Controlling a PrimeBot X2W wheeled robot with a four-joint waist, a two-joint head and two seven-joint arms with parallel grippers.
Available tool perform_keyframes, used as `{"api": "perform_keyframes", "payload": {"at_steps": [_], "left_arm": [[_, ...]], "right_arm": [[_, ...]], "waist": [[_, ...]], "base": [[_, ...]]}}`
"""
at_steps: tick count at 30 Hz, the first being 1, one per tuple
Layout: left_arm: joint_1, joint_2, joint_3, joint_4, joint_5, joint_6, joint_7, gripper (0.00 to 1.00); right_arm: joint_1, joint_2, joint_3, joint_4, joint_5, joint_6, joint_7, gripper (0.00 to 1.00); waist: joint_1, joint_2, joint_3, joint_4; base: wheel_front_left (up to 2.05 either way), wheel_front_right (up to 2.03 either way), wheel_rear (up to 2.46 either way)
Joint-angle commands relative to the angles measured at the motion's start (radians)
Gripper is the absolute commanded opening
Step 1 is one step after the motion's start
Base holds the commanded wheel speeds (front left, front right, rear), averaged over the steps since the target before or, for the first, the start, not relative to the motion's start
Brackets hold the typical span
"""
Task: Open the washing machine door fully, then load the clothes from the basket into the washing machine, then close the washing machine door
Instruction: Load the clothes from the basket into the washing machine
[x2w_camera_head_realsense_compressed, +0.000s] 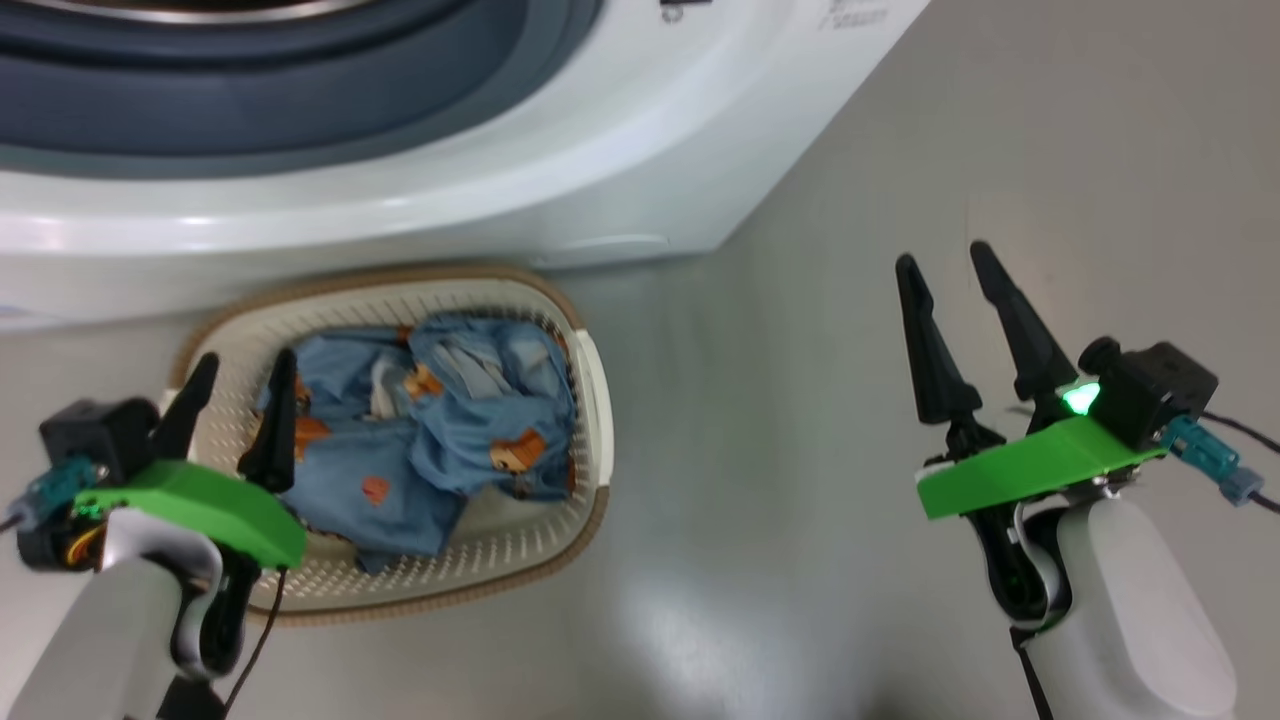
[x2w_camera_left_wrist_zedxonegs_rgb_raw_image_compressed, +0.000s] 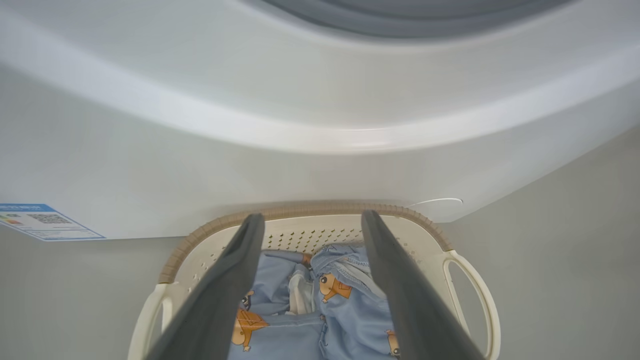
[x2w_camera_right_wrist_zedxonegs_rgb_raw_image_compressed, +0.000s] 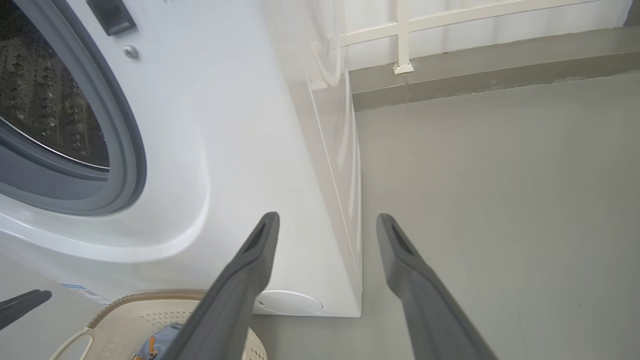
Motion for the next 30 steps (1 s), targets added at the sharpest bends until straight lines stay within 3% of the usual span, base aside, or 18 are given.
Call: {"api": "perform_keyframes", "payload": {"at_steps": [1, 15, 30], "left_arm": [[-0.038, 0.043, 0.002, 0.009, -0.028, -0.002, 0.002, 1.0], [-0.225, 0.097, -0.29, 0.2, -0.224, -0.002, 0.073, 1.0], [-0.384, 0.095, -0.449, 0.322, -0.437, -0.002, 0.208, 1.0]], "right_arm": [[-0.011, 0.009, 0.016, -0.03, -0.009, 0.002, -0.012, 1.0], [-0.056, 0.014, 0.042, -0.064, 0.033, 0.002, -0.012, 1.0], [-0.06, 0.014, 0.085, -0.074, 0.087, 0.002, -0.012, 1.0]], "waist": [[0.0, -0.0001, 0.089, -0.031], [0.0, -0.0001, 0.229, -0.103], [0.0, -0.0001, 0.304, -0.174]], "base": [[0.0, 0.0, 0.0], [0.0, 0.0, 0.0], [0.0, 0.0, 0.0]]}}
